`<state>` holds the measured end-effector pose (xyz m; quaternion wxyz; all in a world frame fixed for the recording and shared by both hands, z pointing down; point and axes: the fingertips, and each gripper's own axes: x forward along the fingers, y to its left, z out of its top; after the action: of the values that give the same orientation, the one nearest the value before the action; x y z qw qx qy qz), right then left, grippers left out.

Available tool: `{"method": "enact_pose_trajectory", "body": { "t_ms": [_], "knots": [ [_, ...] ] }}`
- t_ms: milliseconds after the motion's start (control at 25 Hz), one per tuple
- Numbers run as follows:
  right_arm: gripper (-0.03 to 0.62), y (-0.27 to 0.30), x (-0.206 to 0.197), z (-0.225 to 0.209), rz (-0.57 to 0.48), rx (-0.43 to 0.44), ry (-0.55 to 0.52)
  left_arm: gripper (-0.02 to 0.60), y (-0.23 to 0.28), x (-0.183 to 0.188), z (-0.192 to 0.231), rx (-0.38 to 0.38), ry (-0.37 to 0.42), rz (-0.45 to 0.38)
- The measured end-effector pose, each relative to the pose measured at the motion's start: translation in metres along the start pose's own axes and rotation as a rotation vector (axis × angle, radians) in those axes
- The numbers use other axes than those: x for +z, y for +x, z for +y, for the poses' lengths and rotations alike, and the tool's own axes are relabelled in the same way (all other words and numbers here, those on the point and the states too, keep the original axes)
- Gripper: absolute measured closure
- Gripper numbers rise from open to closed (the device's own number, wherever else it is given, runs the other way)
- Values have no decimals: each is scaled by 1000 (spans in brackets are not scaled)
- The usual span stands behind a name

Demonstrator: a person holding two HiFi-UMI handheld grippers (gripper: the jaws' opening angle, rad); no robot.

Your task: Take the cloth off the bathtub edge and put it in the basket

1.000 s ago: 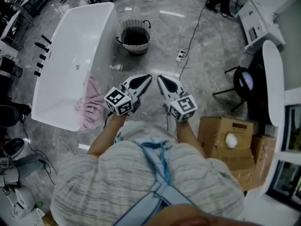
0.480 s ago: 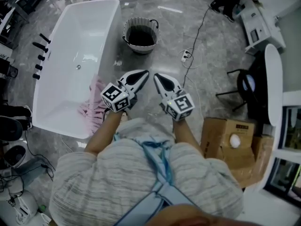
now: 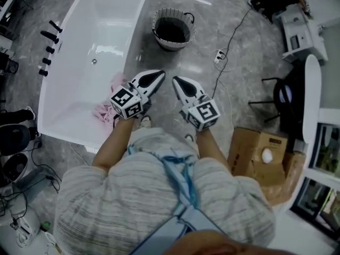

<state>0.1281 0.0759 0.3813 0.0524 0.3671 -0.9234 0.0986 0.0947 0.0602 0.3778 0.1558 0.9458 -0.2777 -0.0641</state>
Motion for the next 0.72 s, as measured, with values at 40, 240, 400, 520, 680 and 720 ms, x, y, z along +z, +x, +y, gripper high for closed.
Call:
{"method": "enact_pose_trajectory", "body": {
  "t_ms": [40, 240, 400, 520, 680, 720],
  "knots": [
    [589, 9, -2, 7, 9, 7, -4, 578, -12, 0, 8, 7, -2, 0],
    [589, 64, -11, 42, 30, 40, -13, 578, -72, 5, 57, 57, -2, -10],
    [589, 102, -18, 70, 55, 101, -35, 578, -117, 8, 87, 130, -3, -28],
    [589, 124, -26, 94, 88, 187, -55, 578, -151, 1, 100, 210, 9, -16],
    [588, 151, -43, 122, 138, 308, -114, 578, -196, -9, 122, 339, 5, -10],
    [588, 157, -48, 129, 152, 344, -127, 578, -207, -13, 125, 372, -4, -11]
  ]
}}
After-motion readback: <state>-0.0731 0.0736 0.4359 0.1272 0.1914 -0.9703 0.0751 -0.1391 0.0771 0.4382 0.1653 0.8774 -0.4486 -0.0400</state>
